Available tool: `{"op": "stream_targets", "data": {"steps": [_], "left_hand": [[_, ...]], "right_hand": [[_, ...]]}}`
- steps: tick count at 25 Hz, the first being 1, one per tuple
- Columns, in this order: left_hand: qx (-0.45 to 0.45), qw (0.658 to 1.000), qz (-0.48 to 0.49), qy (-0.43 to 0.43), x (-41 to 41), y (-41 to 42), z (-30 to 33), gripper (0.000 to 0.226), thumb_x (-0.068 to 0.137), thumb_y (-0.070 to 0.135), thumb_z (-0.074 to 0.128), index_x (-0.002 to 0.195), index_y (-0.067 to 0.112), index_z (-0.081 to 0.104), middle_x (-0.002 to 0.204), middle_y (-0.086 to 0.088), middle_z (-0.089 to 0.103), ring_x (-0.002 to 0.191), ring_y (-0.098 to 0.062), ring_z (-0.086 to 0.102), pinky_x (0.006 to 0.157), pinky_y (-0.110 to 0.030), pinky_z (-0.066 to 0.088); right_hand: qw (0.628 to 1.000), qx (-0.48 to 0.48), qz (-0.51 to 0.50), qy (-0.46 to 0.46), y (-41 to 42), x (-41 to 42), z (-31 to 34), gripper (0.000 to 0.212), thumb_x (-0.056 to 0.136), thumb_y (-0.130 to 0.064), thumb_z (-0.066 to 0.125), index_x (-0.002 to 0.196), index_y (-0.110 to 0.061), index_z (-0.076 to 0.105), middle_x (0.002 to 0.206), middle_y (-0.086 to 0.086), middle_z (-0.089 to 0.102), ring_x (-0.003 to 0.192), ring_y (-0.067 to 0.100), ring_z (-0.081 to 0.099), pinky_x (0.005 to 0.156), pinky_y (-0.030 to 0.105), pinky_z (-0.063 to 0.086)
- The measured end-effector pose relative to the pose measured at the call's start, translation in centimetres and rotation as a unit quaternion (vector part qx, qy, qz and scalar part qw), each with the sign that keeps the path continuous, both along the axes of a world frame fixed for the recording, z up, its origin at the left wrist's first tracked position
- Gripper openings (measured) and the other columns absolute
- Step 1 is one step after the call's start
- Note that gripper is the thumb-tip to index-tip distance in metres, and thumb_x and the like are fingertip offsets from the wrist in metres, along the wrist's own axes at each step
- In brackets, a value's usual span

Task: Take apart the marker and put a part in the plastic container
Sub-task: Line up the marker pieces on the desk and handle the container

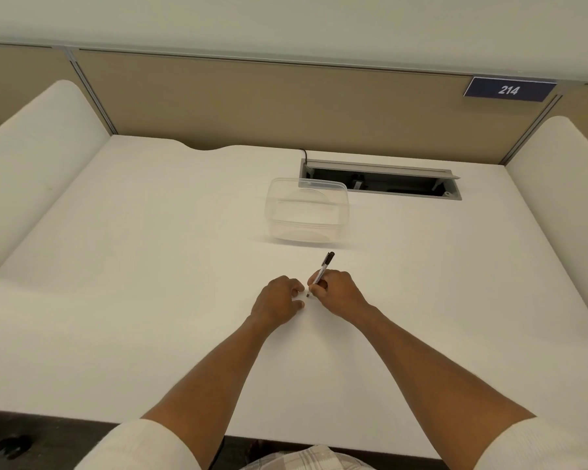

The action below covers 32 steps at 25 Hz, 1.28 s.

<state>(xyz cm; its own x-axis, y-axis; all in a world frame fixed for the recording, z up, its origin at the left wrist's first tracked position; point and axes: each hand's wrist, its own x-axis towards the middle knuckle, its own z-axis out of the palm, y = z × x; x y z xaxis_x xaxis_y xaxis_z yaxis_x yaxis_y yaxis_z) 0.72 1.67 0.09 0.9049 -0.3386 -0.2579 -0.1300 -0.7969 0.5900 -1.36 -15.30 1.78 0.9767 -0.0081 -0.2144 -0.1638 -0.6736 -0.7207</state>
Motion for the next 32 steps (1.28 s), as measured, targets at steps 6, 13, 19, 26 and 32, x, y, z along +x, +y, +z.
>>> {"op": "stream_targets", "data": {"steps": [6,13,19,26,32], "left_hand": [[0.002,1.0,0.02,0.01,0.0,-0.7,0.3,0.02,0.079,0.024,0.072,0.098,0.03,0.068,0.093,0.014,0.06,0.084,-0.009,0.058,0.07,-0.023,0.041],[0.01,0.999,0.031,0.006,-0.1,-1.2,0.6,0.009,0.082,0.025,0.068,0.089,0.03,0.068,0.091,0.012,0.062,0.083,-0.014,0.061,0.067,-0.026,0.042],[0.013,0.999,0.031,-0.001,-0.2,-1.2,0.4,0.004,0.084,0.028,0.065,0.087,0.027,0.068,0.093,0.008,0.065,0.084,-0.018,0.063,0.069,-0.028,0.047],[-0.001,1.0,0.027,0.007,0.1,-0.8,0.7,0.002,0.083,0.027,0.067,0.082,0.028,0.068,0.087,0.007,0.071,0.079,-0.018,0.064,0.065,-0.027,0.049],[-0.013,1.0,0.019,0.009,0.5,0.0,0.7,0.008,0.083,0.025,0.066,0.077,0.029,0.063,0.081,0.006,0.068,0.077,-0.016,0.062,0.064,-0.025,0.046]], "right_hand": [[1.0,0.008,0.003,0.008,-0.2,-0.1,0.3,0.011,0.085,-0.02,0.061,0.081,-0.026,0.07,0.077,-0.004,0.07,0.068,0.007,0.06,0.065,0.022,0.045],[1.0,0.013,0.004,0.0,0.0,-0.2,0.5,0.012,0.085,-0.021,0.063,0.079,-0.029,0.07,0.077,-0.005,0.07,0.071,0.008,0.062,0.071,0.028,0.051],[0.999,0.039,-0.004,0.006,0.1,-0.3,0.7,0.011,0.088,-0.024,0.063,0.085,-0.021,0.073,0.075,-0.004,0.071,0.075,0.014,0.067,0.079,0.038,0.057],[0.993,0.091,-0.067,-0.032,0.5,0.2,1.5,0.022,0.095,-0.032,0.061,0.089,-0.012,0.068,0.089,-0.003,0.068,0.08,0.02,0.062,0.079,0.039,0.053],[0.979,0.146,-0.126,-0.073,0.3,1.4,3.2,0.015,0.097,-0.02,0.055,0.09,-0.011,0.064,0.077,0.0,0.066,0.066,0.016,0.062,0.066,0.03,0.052]]}}
